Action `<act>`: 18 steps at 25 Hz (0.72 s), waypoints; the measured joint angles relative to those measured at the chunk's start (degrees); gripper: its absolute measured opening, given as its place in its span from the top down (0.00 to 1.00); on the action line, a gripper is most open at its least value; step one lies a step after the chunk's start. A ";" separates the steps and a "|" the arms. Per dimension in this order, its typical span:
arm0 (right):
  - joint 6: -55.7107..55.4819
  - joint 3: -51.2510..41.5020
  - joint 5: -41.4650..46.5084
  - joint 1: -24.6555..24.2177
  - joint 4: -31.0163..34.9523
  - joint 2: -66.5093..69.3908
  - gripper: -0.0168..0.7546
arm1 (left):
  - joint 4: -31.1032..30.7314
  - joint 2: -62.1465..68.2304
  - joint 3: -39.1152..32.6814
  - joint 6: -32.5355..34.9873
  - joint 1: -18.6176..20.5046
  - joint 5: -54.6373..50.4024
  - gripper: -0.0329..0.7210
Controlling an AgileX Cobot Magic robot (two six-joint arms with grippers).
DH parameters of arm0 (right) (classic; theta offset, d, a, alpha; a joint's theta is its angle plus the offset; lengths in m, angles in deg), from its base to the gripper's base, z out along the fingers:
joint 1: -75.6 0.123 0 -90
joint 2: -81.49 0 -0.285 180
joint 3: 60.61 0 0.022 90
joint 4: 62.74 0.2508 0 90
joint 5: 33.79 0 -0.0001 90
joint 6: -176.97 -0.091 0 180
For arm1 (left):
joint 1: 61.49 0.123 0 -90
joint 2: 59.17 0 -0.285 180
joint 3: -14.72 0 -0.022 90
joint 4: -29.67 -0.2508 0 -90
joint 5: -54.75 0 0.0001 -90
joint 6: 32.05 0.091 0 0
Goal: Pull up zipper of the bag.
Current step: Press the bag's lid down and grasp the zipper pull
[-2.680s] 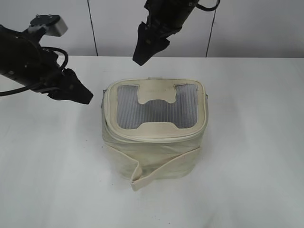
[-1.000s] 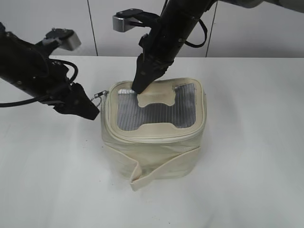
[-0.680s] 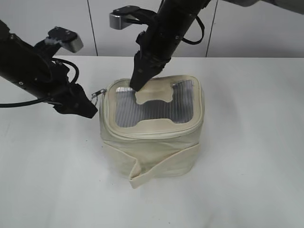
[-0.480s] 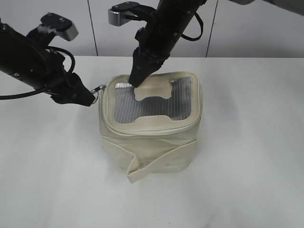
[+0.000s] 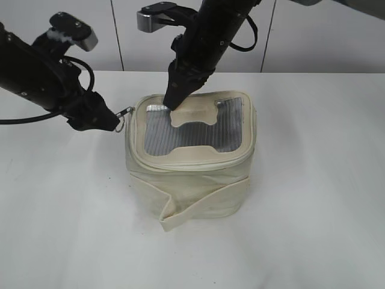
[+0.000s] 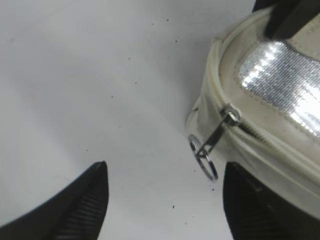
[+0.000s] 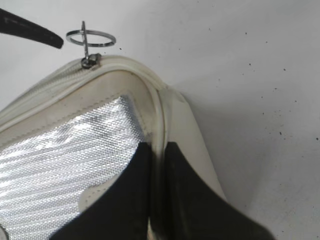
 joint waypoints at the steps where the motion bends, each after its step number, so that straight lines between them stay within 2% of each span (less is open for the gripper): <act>1: 0.00 0.00 0.00 0.00 0.00 0.00 0.91 | -0.02 0.74 0.00 0.02 0.00 -0.12 0.23; 13: -0.24 0.05 0.00 0.00 -0.33 0.00 0.91 | -0.91 6.89 3.57 0.26 -2.36 -1.03 0.25; 15: -0.28 0.11 0.00 -0.06 -0.44 0.00 0.91 | -0.39 7.00 3.71 0.26 -2.36 -0.70 0.35; 18: -0.28 0.11 0.00 -0.06 -0.44 0.00 0.91 | 0.93 7.00 3.93 0.26 -2.47 -0.93 0.64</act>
